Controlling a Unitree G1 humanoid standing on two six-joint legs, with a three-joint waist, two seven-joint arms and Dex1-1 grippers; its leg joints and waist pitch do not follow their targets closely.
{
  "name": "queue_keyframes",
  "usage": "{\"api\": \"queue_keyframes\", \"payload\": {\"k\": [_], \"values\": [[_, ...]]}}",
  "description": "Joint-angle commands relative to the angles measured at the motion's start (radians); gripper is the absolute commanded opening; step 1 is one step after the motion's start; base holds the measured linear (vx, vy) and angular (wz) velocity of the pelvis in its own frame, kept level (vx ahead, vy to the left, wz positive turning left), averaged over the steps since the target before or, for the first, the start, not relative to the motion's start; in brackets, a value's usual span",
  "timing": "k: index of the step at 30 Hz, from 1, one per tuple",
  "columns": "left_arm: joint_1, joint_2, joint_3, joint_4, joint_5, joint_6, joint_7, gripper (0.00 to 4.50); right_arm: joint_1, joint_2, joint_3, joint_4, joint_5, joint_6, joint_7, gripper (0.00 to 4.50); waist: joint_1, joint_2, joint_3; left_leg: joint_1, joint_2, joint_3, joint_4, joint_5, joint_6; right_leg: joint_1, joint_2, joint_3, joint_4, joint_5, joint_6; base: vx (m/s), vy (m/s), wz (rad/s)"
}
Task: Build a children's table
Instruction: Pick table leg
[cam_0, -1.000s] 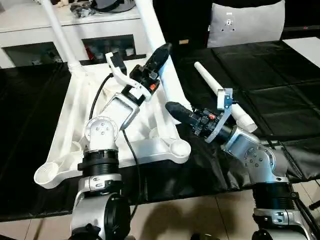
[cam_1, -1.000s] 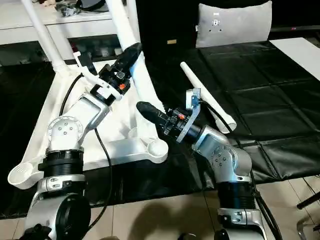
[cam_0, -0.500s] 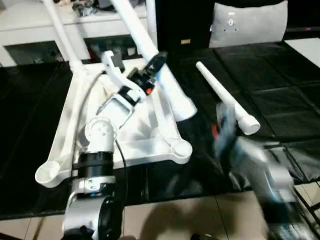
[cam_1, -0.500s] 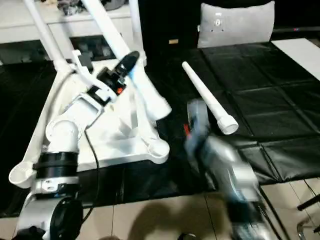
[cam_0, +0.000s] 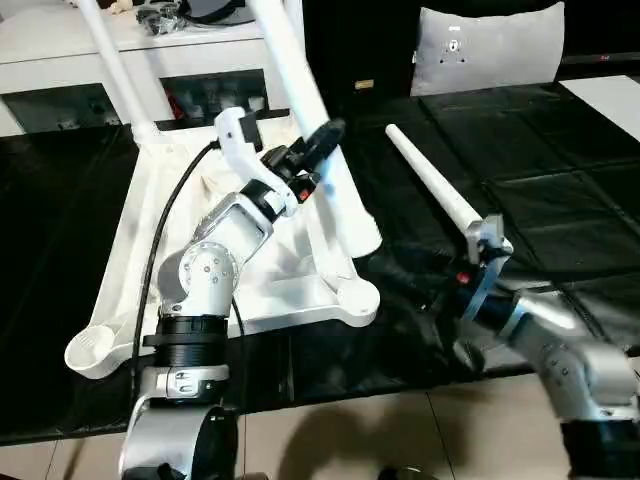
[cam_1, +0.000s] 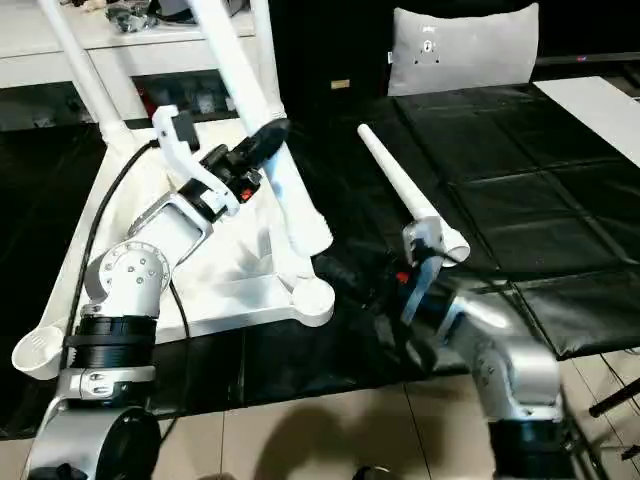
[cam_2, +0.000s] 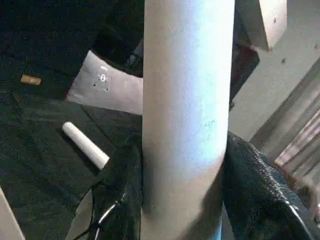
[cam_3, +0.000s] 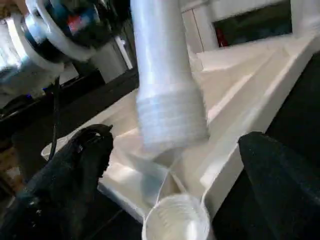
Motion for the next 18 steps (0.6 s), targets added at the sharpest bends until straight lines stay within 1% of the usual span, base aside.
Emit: {"api": "queue_keyframes", "payload": {"k": [1, 3, 4, 5, 6, 7, 8, 10, 12, 14, 18], "values": [[0.0, 0.022, -0.028, -0.03, 0.033, -0.009, -0.023, 1.88, -0.037, -0.007, -0.009, -0.013, 0.006, 0.01, 0.003, 4.5, 0.001, -0.034, -0.075, -0.016, 0.011, 0.015, -0.059, 0.001, 0.128, 0.078, -0.044, 0.041, -0.079, -0.41, -0.005, 0.0, 0.0, 0.0], [0.005, 0.037, -0.06, -0.045, 0.059, -0.012, -0.034, 1.88, -0.073, -0.011, -0.001, 0.011, -0.021, 0.011, -0.021, 4.5, 0.001, -0.032, -0.075, -0.013, 0.014, 0.014, -0.059, 0.015, 0.124, 0.076, -0.046, 0.043, -0.076, -0.394, -0.014, 0.0, 0.0, 0.0], [0.007, 0.046, -0.08, -0.057, 0.078, -0.014, -0.039, 1.88, -0.099, -0.01, 0.009, 0.031, -0.043, 0.015, -0.044, 4.5, 0.002, -0.037, -0.076, -0.013, 0.014, 0.016, -0.058, 0.016, 0.124, 0.076, -0.046, 0.044, -0.076, -0.39, -0.017, 0.0, 0.0, 0.0], [0.007, 0.047, -0.084, -0.059, 0.081, -0.015, -0.04, 1.88, -0.105, -0.009, 0.011, 0.034, -0.047, 0.015, -0.049, 4.5, 0.003, -0.034, -0.077, -0.013, 0.015, 0.015, -0.059, 0.024, 0.119, 0.077, -0.047, 0.044, -0.073, -0.378, -0.028, 0.0, 0.0, 0.0], [0.009, 0.057, -0.11, -0.076, 0.105, -0.018, -0.041, 1.88, -0.148, -0.001, 0.023, 0.064, -0.077, 0.014, -0.087, 4.5, 0.003, -0.036, -0.077, -0.012, 0.017, 0.014, -0.059, 0.027, 0.117, 0.076, -0.048, 0.045, -0.071, -0.372, -0.032, 0.0, 0.0, 0.0], [0.01, 0.06, -0.123, -0.086, 0.113, -0.017, -0.045, 1.88, -0.168, 0.002, 0.033, 0.077, -0.089, 0.02, -0.101, 4.5, 0.002, -0.035, -0.078, -0.012, 0.017, 0.014, -0.059, 0.033, 0.113, 0.076, -0.047, 0.046, -0.068, -0.36, -0.042, 0.0, 0.0, 0.0], [0.011, 0.062, -0.13, -0.091, 0.116, -0.016, -0.048, 1.88, -0.179, 0.002, 0.041, 0.085, -0.091, 0.025, -0.108, 4.5, 0.003, -0.036, -0.077, -0.012, 0.016, 0.015, -0.059, 0.034, 0.112, 0.077, -0.049, 0.047, -0.067, -0.354, -0.048, 0.0, 0.0, 0.0], [0.017, 0.07, -0.184, -0.122, 0.157, -0.024, -0.051, 1.88, -0.229, 0.004, 0.105, 0.13, -0.151, 0.029, -0.133, 4.5, 0.004, -0.034, -0.079, -0.012, 0.017, 0.014, -0.057, 0.041, 0.112, 0.078, -0.049, 0.048, -0.061, -0.334, -0.059, 0.0, 0.0, 0.0], [0.019, 0.073, -0.209, -0.133, 0.174, -0.033, -0.059, 1.88, -0.246, 0.011, 0.123, 0.15, -0.171, 0.029, -0.146, 4.5, 0.004, -0.035, -0.078, -0.013, 0.018, 0.015, -0.056, 0.045, 0.118, 0.079, -0.049, 0.05, -0.06, -0.317, -0.067, 0.0, 0.0, 0.0], [0.02, 0.071, -0.226, -0.139, 0.187, -0.036, -0.061, 1.88, -0.256, 0.02, 0.134, 0.167, -0.179, 0.031, -0.149, 4.5, 0.003, -0.036, -0.077, -0.013, 0.017, 0.017, -0.057, 0.037, 0.116, 0.08, -0.05, 0.05, -0.061, -0.326, -0.068, 0.0, 0.0, 0.0], [0.021, 0.067, -0.239, -0.138, 0.204, -0.044, -0.059, 1.88, -0.265, 0.041, 0.147, 0.172, -0.169, 0.033, -0.135, 4.5, 0.006, -0.036, -0.079, -0.013, 0.019, 0.015, -0.057, 0.037, 0.114, 0.081, -0.05, 0.051, -0.058, -0.313, -0.074, 0.0, 0.0, 0.0]]}}
